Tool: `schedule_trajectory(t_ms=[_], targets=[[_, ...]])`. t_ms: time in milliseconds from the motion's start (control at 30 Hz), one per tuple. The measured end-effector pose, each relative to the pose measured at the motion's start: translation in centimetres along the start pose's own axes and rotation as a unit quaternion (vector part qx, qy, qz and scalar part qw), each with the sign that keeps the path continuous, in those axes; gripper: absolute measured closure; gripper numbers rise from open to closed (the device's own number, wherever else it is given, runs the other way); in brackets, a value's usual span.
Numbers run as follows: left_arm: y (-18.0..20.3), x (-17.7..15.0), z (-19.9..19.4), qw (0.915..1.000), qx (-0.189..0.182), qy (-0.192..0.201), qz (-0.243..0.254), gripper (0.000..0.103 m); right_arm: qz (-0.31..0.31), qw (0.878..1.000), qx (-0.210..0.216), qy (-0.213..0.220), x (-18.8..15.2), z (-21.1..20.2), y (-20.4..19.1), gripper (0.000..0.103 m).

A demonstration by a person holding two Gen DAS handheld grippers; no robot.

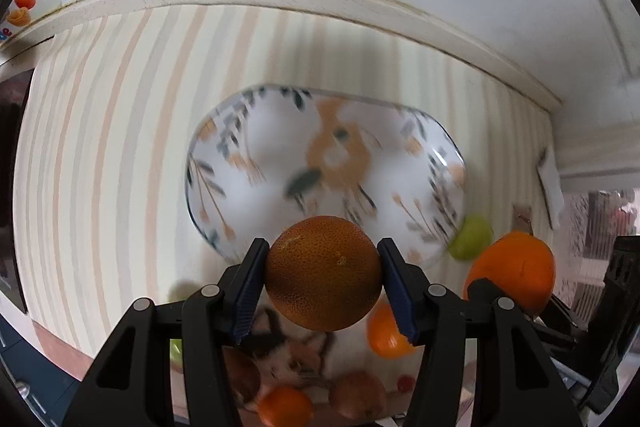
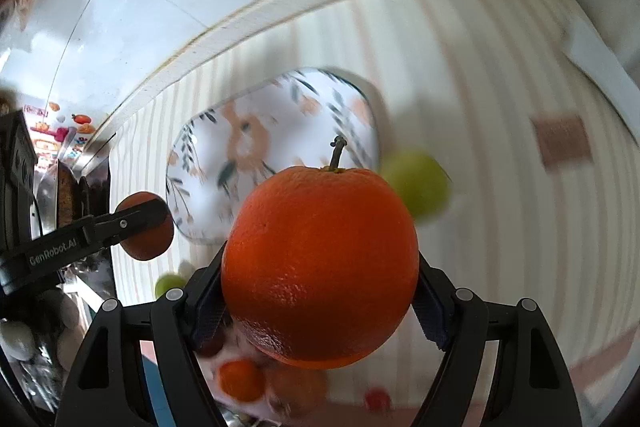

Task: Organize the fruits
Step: 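Carry both oranges onto the floral plate and open both tools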

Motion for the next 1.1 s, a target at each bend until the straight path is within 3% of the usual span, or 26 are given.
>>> schedule_trajectory(t_ms=[233, 400, 567, 733, 867, 933, 1000, 1100], targets=[[-2.7, 4.6, 4.9, 0.9985, 0.028, -0.043, -0.021, 0.050, -0.039, 0.998, -0.013, -0.052, 4.8, 7.9, -2.6, 0.022], [-2.9, 5.1, 7.8, 0.9963, 0.050, -0.069, -0.011, 0.050, -0.071, 0.992, -0.034, -0.095, 5.9, 11.9, -3.7, 0.022], [-2.8, 4.0, 9.4, 0.9940, 0.067, -0.086, 0.008, 0.050, -0.087, 0.988, -0.053, -0.118, 6.0, 13.9, -3.6, 0.021], [-2.3, 3.5, 10.2, 0.9932, 0.075, -0.088, 0.008, 0.049, -0.076, 0.988, -0.046, -0.127, 6.8, 14.4, -3.1, 0.021], [-2.2, 3.3, 10.4, 0.9932, 0.071, -0.091, -0.010, 0.049, -0.069, 0.989, -0.043, -0.125, 7.3, 14.3, -2.9, 0.019], [-2.2, 3.3, 10.0, 0.9941, 0.069, -0.082, -0.017, 0.044, -0.065, 0.990, -0.040, -0.116, 7.8, 13.7, -2.9, 0.009], [-2.2, 3.4, 9.5, 0.9945, 0.070, -0.076, -0.019, 0.024, -0.060, 0.992, -0.039, -0.106, 8.4, 13.0, -2.7, 0.008], [-2.1, 3.1, 8.6, 0.9955, 0.065, -0.065, -0.022, 0.017, -0.056, 0.994, -0.035, -0.092, 9.1, 11.8, -2.3, 0.008]])
Point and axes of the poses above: each gripper's, at about its wrist camera, not at the fingertips, and z roughly the way its jaws point, y to its right, x to its top, the point moved 2 cm from there along z, roughly the way its jaws point, and after that the axes turned 15 degrees about y, right-handed, at the moved point
